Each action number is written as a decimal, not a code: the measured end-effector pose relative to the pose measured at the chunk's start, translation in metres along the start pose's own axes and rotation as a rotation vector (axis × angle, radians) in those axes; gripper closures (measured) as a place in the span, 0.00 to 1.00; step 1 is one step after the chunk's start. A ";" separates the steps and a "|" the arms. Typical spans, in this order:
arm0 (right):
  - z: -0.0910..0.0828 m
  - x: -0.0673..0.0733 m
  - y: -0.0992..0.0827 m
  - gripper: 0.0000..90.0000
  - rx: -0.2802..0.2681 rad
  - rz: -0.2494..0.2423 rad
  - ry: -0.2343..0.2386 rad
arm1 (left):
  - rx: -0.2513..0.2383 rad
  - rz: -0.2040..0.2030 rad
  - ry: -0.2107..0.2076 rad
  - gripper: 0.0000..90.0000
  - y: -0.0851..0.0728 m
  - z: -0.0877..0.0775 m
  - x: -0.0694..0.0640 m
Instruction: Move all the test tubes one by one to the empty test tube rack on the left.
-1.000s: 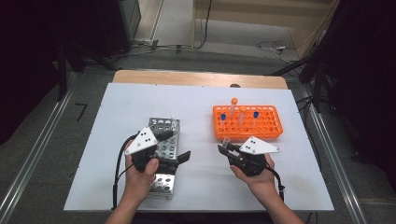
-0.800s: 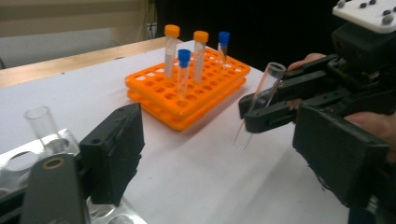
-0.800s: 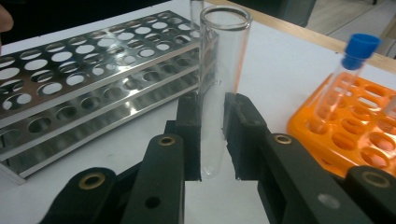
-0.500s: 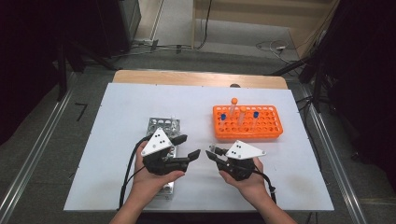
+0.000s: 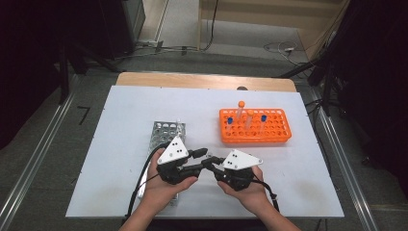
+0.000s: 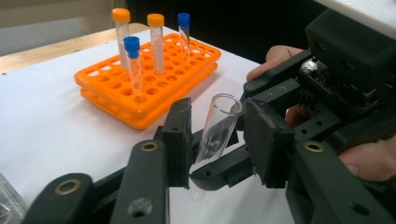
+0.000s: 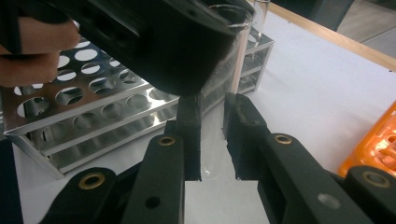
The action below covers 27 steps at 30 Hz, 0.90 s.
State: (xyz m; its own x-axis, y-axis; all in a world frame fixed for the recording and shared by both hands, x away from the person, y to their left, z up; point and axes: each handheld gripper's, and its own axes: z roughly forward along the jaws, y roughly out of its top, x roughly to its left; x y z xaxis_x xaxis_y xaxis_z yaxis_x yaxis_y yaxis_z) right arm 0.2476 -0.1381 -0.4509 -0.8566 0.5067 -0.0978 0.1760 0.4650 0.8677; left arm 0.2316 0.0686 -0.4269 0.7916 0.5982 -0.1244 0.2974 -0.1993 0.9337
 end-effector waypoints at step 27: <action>-0.004 0.001 0.002 0.71 -0.006 0.009 0.026 | 0.014 0.044 0.027 0.85 0.001 0.002 -0.004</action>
State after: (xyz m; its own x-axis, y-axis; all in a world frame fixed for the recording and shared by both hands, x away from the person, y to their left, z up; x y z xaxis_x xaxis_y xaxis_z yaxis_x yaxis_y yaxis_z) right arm 0.2448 -0.1393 -0.4474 -0.8674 0.4917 -0.0771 0.1810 0.4559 0.8714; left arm 0.2298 0.0647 -0.4258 0.7896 0.6091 -0.0737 0.2701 -0.2372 0.9331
